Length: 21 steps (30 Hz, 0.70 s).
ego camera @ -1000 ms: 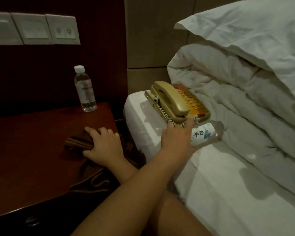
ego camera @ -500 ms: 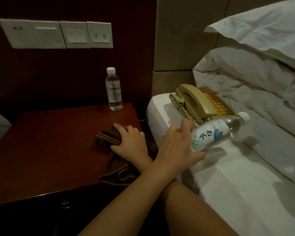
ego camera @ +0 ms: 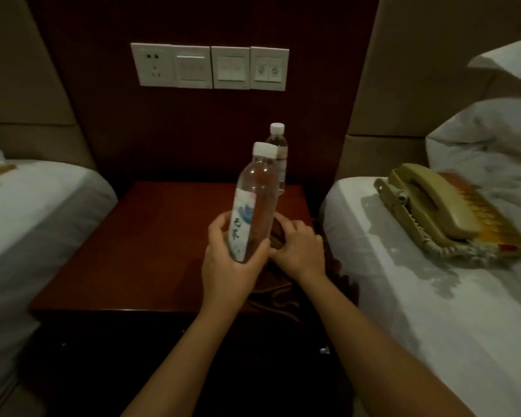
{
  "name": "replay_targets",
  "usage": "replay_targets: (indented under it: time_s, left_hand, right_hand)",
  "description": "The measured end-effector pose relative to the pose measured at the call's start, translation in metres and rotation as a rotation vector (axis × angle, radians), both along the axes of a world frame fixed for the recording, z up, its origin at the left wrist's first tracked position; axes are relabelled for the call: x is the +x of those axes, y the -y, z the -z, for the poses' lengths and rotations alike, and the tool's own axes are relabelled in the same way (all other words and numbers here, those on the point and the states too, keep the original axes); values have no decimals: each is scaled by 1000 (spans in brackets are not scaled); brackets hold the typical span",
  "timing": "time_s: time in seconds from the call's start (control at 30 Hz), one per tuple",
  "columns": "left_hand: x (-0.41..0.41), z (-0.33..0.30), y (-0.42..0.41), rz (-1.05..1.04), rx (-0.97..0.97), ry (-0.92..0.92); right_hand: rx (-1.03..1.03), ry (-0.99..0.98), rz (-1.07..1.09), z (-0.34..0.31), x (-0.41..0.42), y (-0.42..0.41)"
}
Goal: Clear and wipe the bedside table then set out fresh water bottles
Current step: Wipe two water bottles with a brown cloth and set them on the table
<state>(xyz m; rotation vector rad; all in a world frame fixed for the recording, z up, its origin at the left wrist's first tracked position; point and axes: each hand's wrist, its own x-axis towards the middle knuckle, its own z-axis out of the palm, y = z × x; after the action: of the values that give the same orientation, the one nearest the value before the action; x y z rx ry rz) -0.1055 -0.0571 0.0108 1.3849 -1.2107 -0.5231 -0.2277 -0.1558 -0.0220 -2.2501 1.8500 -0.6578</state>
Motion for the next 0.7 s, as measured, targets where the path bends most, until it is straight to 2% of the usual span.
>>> replay_targets:
  time_s: [0.07, 0.17, 0.37, 0.4, 0.5, 0.53, 0.6, 0.7]
  left_hand:
    - [23, 11, 3, -56, 45, -41]
    - [46, 23, 6, -107, 99, -1]
    - [60, 43, 10, -16, 116, 60]
    - [60, 43, 11, -11, 121, 61]
    - [59, 43, 13, -23, 97, 86]
    - [60, 43, 14, -21, 89, 85]
    - [61, 43, 12, 2, 85, 75]
    - [62, 45, 10, 74, 86, 61]
  right_hand:
    - [10, 1, -16, -1, 3, 2]
    - [5, 29, -24, 1, 1, 7]
    - [-4, 140, -65, 3, 4, 17]
    - [22, 265, -83, 1, 3, 16]
    - [129, 959, -215, -18, 0, 7]
    - [128, 1132, -259, -31, 1, 2]
    - [55, 1277, -368, -60, 8, -5]
    - [101, 1219, -570, -95, 39, -16]
